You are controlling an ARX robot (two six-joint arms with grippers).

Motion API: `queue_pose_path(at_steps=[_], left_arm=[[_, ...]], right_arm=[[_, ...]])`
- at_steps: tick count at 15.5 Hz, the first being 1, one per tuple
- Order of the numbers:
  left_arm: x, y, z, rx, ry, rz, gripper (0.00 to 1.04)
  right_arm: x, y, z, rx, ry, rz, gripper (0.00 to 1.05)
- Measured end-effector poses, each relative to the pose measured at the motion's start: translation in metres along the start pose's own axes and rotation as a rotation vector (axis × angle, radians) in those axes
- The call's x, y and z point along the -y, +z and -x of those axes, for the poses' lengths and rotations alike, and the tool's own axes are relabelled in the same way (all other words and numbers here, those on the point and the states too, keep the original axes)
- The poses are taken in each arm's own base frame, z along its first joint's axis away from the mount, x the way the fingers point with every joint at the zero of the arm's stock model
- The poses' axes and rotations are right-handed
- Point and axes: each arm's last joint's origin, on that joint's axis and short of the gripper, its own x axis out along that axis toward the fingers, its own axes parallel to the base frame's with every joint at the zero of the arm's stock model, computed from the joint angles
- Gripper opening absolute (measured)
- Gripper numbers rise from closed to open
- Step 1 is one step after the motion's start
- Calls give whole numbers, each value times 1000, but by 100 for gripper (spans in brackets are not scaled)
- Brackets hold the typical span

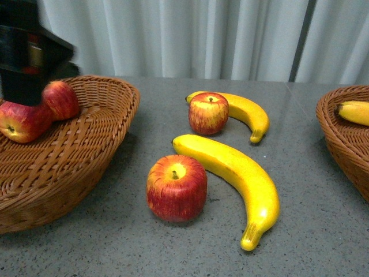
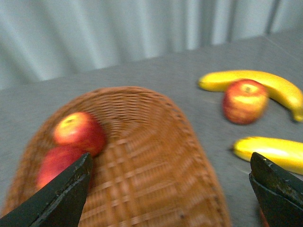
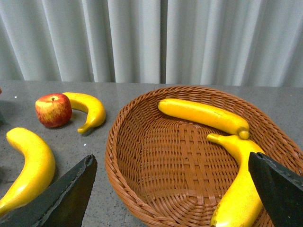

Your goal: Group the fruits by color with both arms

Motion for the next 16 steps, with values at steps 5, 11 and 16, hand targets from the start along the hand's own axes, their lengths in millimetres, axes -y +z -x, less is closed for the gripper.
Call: queue_pose_path(at_steps=[5, 11, 16], left_arm=[[55, -1, -46, -117, -290, -123, 98], [82, -26, -60, -229, -406, -155, 98], [86, -48, -71, -288, -474, -175, 98]], right_arm=[[0, 0, 0, 0, 0, 0, 98], [0, 0, 0, 0, 0, 0, 98], [0, 0, 0, 0, 0, 0, 98]])
